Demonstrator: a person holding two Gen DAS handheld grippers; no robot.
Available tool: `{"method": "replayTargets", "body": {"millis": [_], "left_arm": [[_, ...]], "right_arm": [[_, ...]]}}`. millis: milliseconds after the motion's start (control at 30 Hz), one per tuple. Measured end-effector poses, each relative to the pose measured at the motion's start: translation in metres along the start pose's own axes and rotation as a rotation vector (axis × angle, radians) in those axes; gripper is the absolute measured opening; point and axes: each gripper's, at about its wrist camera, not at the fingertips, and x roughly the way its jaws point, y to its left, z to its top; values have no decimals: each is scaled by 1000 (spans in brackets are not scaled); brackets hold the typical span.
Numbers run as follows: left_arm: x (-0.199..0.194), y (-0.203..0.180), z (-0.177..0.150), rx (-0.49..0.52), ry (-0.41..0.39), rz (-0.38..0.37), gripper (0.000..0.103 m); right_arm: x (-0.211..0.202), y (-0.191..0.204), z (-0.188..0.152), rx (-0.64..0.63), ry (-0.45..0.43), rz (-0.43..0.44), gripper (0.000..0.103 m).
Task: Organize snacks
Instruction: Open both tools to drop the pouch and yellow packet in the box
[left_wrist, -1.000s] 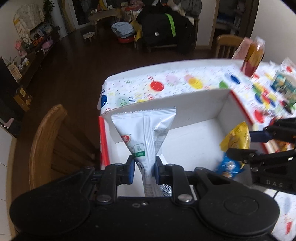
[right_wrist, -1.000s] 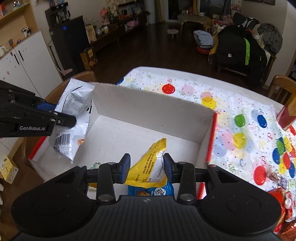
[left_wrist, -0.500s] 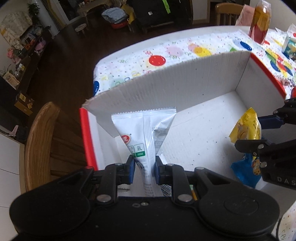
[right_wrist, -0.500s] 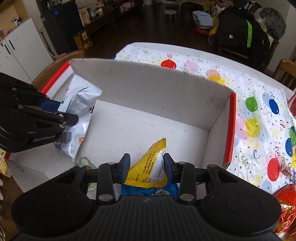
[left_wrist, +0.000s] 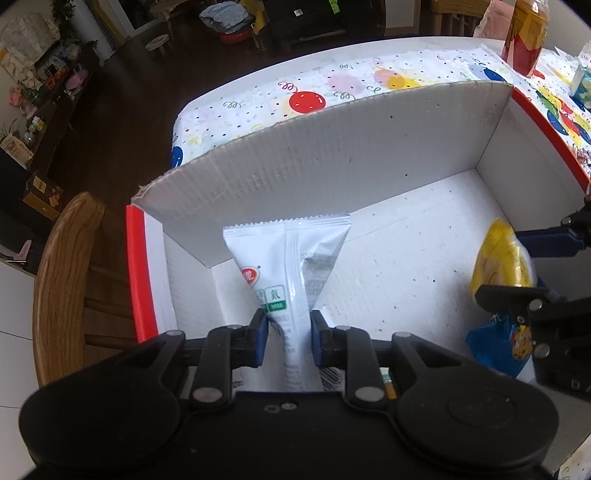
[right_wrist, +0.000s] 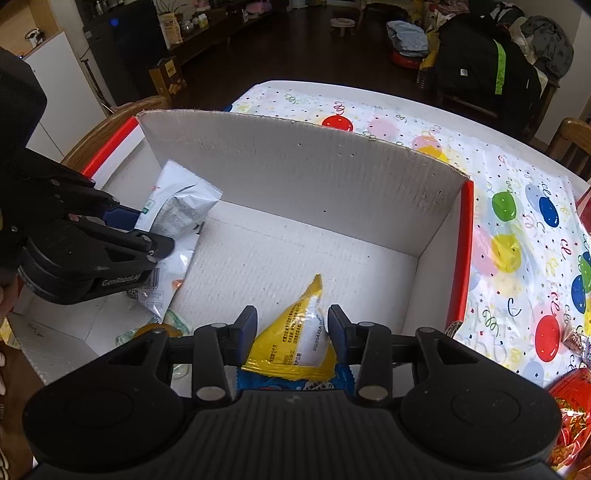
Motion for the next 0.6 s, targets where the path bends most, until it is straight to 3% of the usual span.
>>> {"method": "replayTargets", "body": {"millis": [100,433,533,600], "left_arm": [[-1,-1,0,-4,-1,-4,27],[-18,1,-3,-45,-24,-38,43],[-28,1,-5,-54,-50,-41,58],[-36,0,-6,-49,-72,-46,60]], "right_arm": [[-3,-1,0,9,-11,5,55],[-27,-2,-2,10,-46,21,56],[-38,-4,-4,18,-66,27,57],[-46,-6,-5,25,-79,29,61]]}}
